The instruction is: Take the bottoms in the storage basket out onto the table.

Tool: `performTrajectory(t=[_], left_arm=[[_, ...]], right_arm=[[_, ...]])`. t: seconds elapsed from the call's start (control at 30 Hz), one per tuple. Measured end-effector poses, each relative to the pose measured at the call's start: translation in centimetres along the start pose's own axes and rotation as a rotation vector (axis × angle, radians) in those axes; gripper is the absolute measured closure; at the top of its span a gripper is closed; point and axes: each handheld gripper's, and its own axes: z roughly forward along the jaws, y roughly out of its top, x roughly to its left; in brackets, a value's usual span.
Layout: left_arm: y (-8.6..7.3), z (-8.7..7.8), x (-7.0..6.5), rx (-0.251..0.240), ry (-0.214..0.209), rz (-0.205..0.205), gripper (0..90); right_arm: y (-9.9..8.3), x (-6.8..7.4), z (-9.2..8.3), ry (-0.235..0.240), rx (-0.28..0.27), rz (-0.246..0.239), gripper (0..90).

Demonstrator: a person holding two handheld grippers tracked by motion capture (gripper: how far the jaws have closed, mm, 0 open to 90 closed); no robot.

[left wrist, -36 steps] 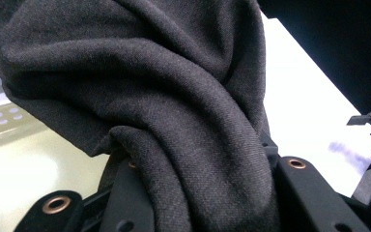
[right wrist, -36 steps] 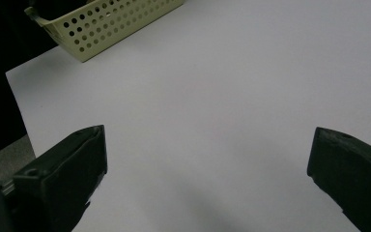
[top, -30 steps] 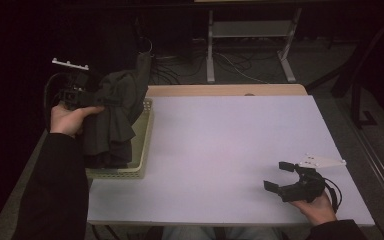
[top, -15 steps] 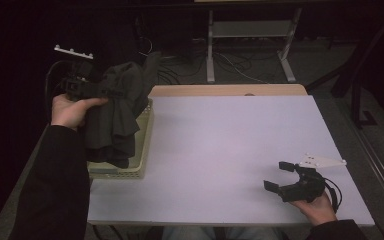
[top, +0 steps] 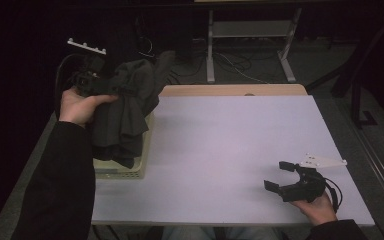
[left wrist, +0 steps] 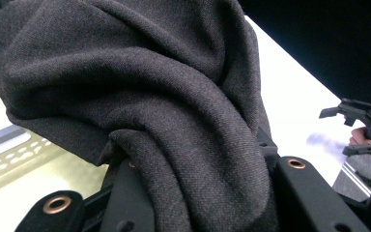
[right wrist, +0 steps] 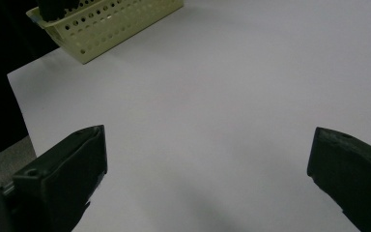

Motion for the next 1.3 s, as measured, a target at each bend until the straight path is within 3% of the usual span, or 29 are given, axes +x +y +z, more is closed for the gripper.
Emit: performTrajectory(t=[0.3, 0.7, 1.07, 1.3], left_arm=[[1.1, 1.2, -1.3, 0.014, -0.033, 0.03, 63.5], [1.7, 4.0, -3.0, 0.044, -0.087, 0.079, 63.4], [2.0, 6.4, -4.2, 0.07, -0.133, 0.103, 63.4], [2.2, 7.9, -4.7, 0.062, -0.171, 0.096, 63.4]], right_arm=[[0.0, 0.0, 0.0, 0.0, -0.008, -0.002, 0.0], [0.0, 0.0, -0.2, 0.001, -0.009, 0.002, 0.0], [0.0, 0.0, -0.2, 0.0, -0.005, 0.0, 0.0], [0.0, 0.0, -0.2, 0.003, -0.002, 0.003, 0.1]])
